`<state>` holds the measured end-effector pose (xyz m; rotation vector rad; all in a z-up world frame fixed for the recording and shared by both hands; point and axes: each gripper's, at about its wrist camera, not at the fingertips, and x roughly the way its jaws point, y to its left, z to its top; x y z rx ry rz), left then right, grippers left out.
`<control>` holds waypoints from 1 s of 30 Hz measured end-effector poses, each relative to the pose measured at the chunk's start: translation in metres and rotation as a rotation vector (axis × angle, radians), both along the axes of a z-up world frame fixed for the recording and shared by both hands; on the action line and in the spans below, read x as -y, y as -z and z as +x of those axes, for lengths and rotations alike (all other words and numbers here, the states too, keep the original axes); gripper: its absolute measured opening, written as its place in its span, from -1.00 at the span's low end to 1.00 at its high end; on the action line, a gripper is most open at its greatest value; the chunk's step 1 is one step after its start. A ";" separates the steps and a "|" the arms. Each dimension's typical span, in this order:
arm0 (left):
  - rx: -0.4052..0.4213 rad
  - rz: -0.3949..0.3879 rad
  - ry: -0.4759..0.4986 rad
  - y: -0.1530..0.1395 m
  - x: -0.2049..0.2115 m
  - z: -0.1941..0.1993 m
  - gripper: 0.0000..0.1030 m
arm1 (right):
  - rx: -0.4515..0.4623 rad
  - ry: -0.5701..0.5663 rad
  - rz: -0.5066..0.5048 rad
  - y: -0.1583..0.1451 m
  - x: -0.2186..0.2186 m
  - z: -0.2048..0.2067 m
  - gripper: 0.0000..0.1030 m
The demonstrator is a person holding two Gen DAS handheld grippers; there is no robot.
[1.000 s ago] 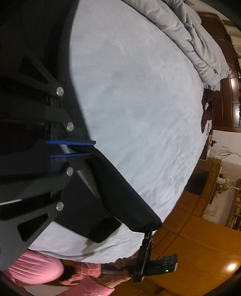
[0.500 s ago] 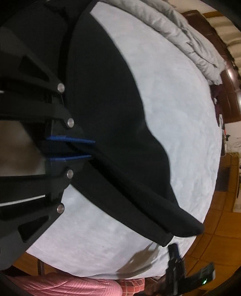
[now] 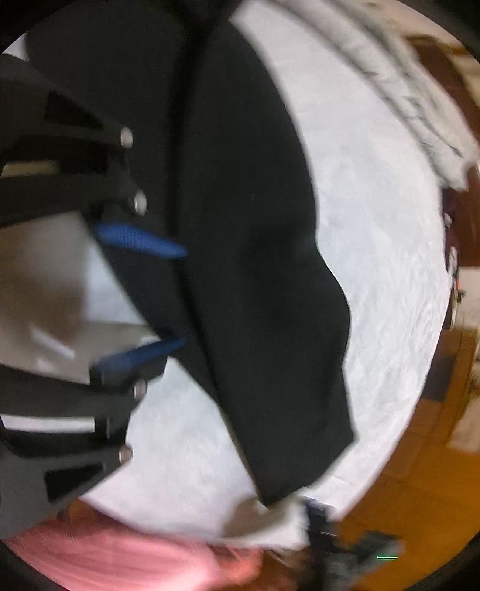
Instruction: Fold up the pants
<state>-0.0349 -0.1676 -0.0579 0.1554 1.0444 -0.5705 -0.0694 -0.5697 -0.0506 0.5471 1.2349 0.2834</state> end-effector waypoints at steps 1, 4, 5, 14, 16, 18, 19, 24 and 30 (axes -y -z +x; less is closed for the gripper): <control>-0.025 -0.042 -0.040 -0.006 -0.011 0.001 0.15 | -0.024 0.007 0.002 0.006 -0.001 -0.001 0.51; -0.078 -0.144 -0.174 -0.023 -0.051 0.007 0.31 | -0.078 0.006 0.017 0.022 -0.008 -0.001 0.54; -0.093 -0.166 -0.247 -0.028 -0.068 0.013 0.36 | -0.082 0.005 0.016 0.025 -0.010 0.000 0.55; -0.305 -0.290 -0.613 -0.017 -0.146 0.107 0.38 | -0.069 -0.006 -0.131 0.032 -0.020 0.000 -0.27; -0.332 -0.283 -0.628 -0.011 -0.145 0.124 0.38 | -0.065 -0.002 -0.076 0.031 -0.016 -0.002 -0.72; -0.361 -0.288 -0.644 -0.004 -0.145 0.135 0.38 | -0.060 0.003 -0.081 0.030 -0.017 -0.001 -0.73; -0.379 -0.292 -0.658 0.000 -0.144 0.140 0.31 | -0.054 -0.002 -0.091 0.028 -0.018 -0.002 -0.74; -0.448 -0.364 -0.695 0.016 -0.146 0.136 -0.91 | -0.020 -0.006 -0.076 0.018 -0.012 -0.005 -0.83; -0.169 -0.389 -0.700 -0.022 -0.139 0.084 -0.93 | 0.094 -0.007 -0.079 -0.024 -0.007 0.013 -0.87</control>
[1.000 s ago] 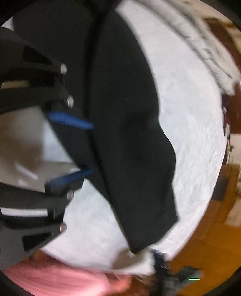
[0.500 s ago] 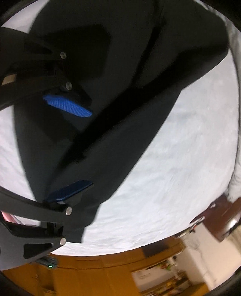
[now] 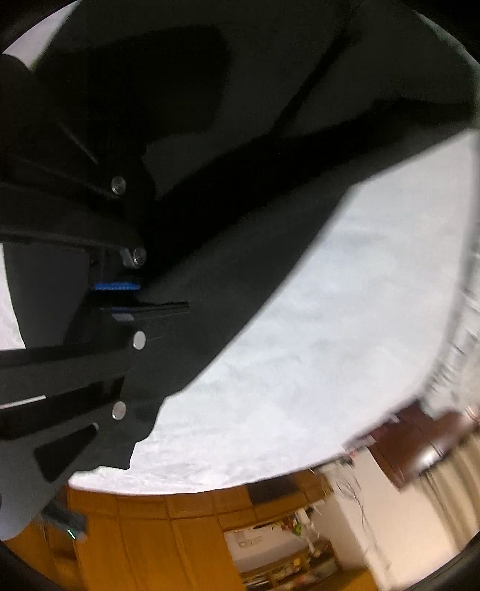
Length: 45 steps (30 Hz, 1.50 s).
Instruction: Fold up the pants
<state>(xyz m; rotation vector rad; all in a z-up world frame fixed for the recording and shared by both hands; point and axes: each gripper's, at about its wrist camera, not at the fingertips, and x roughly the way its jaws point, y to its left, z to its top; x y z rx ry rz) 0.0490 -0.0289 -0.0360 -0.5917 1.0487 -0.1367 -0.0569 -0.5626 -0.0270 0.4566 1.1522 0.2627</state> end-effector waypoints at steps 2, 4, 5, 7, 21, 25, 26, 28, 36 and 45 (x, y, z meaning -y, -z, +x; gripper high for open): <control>0.109 0.069 -0.022 -0.021 0.009 -0.028 -0.93 | 0.051 0.004 -0.003 -0.016 0.003 0.007 -0.87; 0.186 0.096 -0.057 -0.034 0.016 -0.057 -0.93 | 0.099 0.007 -0.014 -0.028 0.009 0.012 -0.88; 0.222 0.107 -0.074 -0.037 0.023 -0.078 -0.93 | 0.127 0.013 -0.020 -0.033 0.012 0.013 -0.88; 0.252 0.144 -0.070 -0.037 0.034 -0.099 -0.93 | 0.153 0.037 -0.026 -0.035 0.021 0.015 -0.88; 0.044 0.083 -0.046 0.008 0.046 -0.095 -0.28 | -0.033 0.015 -0.122 0.022 0.026 0.009 -0.16; 0.055 0.025 -0.108 -0.006 0.028 -0.060 0.23 | -0.021 -0.017 -0.150 0.015 0.019 0.017 -0.15; 0.052 0.014 -0.111 -0.007 0.023 -0.053 0.31 | -0.030 -0.021 -0.165 0.016 0.015 0.022 -0.15; 0.005 0.014 -0.109 -0.005 0.021 -0.036 0.36 | -0.057 -0.033 -0.192 0.023 0.009 0.034 -0.15; -0.098 0.077 -0.076 0.008 0.043 0.007 -0.08 | 0.033 -0.057 -0.171 0.009 -0.002 0.047 -0.83; 0.056 0.087 -0.155 0.012 0.056 -0.021 -0.29 | 0.017 0.028 -0.216 0.024 0.010 0.057 -0.82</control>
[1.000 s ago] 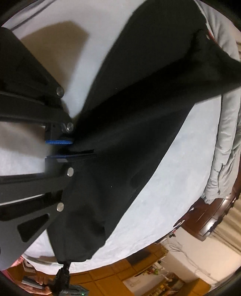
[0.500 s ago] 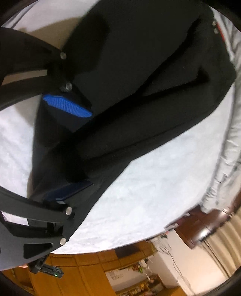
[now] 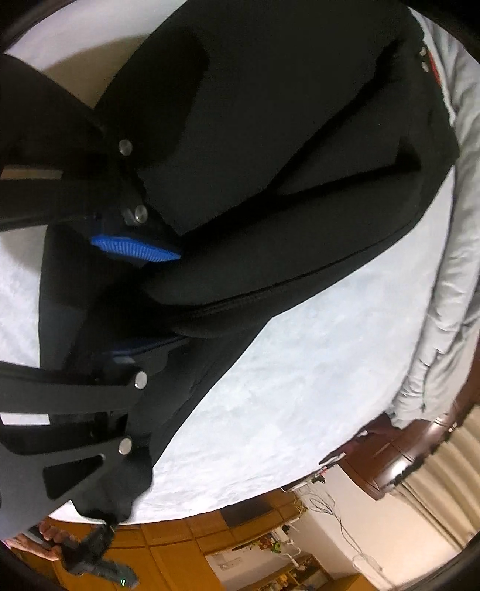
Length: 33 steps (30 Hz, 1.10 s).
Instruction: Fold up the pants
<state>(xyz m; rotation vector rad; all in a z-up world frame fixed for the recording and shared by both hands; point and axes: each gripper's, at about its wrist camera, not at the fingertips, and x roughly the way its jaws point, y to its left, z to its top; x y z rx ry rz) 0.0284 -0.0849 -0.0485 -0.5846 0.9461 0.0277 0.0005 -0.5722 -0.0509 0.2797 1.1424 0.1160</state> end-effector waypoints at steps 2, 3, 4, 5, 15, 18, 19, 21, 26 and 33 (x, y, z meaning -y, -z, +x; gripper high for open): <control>0.010 0.031 0.009 -0.001 -0.005 -0.002 -0.29 | -0.046 0.002 -0.012 0.019 0.001 -0.002 -0.77; 0.017 0.054 0.016 -0.002 -0.003 -0.003 -0.28 | -0.038 0.015 -0.012 0.016 0.001 -0.005 -0.75; 0.022 0.066 0.020 -0.003 -0.003 -0.002 -0.28 | -0.034 0.028 -0.022 0.011 0.001 -0.006 -0.59; 0.023 0.067 0.022 -0.004 -0.009 -0.001 -0.27 | -0.022 0.051 -0.085 0.001 -0.003 -0.008 -0.48; 0.016 0.034 0.036 0.004 -0.030 -0.013 -0.22 | 0.055 -0.330 0.043 -0.045 -0.175 -0.024 -0.19; -0.004 0.004 0.049 0.005 -0.040 -0.016 -0.19 | -0.044 -0.370 0.043 -0.008 -0.222 -0.016 -0.34; -0.012 -0.001 0.055 0.005 -0.044 -0.016 -0.13 | -0.089 -0.364 0.053 0.006 -0.231 -0.015 -0.43; -0.031 -0.001 0.069 0.001 -0.051 -0.015 0.03 | -0.145 -0.354 0.029 0.034 -0.244 -0.019 -0.43; -0.057 0.063 0.056 -0.034 -0.083 0.003 0.48 | -0.090 -0.324 0.001 0.038 -0.242 -0.032 -0.42; -0.326 0.201 0.097 -0.048 -0.109 0.106 0.64 | -0.071 -0.306 0.046 0.040 -0.235 -0.035 -0.41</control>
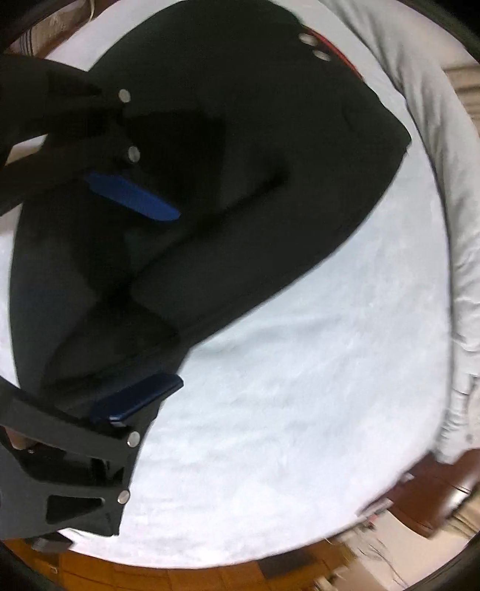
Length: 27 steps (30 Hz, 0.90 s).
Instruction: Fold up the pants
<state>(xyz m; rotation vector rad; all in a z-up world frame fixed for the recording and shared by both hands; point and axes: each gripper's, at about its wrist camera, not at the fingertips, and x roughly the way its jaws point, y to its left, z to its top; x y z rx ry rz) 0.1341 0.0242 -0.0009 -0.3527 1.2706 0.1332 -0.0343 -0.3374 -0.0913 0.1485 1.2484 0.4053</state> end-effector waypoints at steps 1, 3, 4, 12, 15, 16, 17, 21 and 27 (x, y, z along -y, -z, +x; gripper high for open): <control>-0.035 0.010 0.002 0.003 -0.001 0.012 0.64 | -0.003 0.001 0.010 -0.001 -0.006 0.003 -0.41; -0.098 0.045 -0.001 0.009 -0.003 0.037 0.64 | -0.009 0.002 0.033 -0.001 -0.003 0.004 -0.41; -0.119 0.071 -0.007 0.011 -0.005 0.047 0.64 | -0.009 0.001 0.038 0.000 -0.001 0.004 -0.41; -0.284 0.177 0.039 0.040 -0.002 0.100 0.70 | -0.014 0.003 0.078 0.002 0.005 0.002 -0.41; -0.336 0.161 0.024 0.048 -0.012 0.114 0.63 | -0.013 0.002 0.083 0.001 0.008 0.000 -0.41; -0.357 0.163 0.021 0.051 -0.016 0.116 0.32 | -0.012 0.003 0.084 0.001 0.008 0.000 -0.41; -0.375 0.193 0.021 0.053 -0.018 0.117 -0.16 | -0.012 0.003 0.085 0.002 0.006 0.001 -0.41; -0.370 0.148 0.018 0.053 -0.032 0.109 -0.90 | -0.011 0.007 0.094 0.001 0.013 -0.003 -0.41; -0.004 0.110 -0.065 -0.014 -0.058 0.039 -0.92 | -0.025 0.018 0.135 0.006 0.021 0.003 -0.41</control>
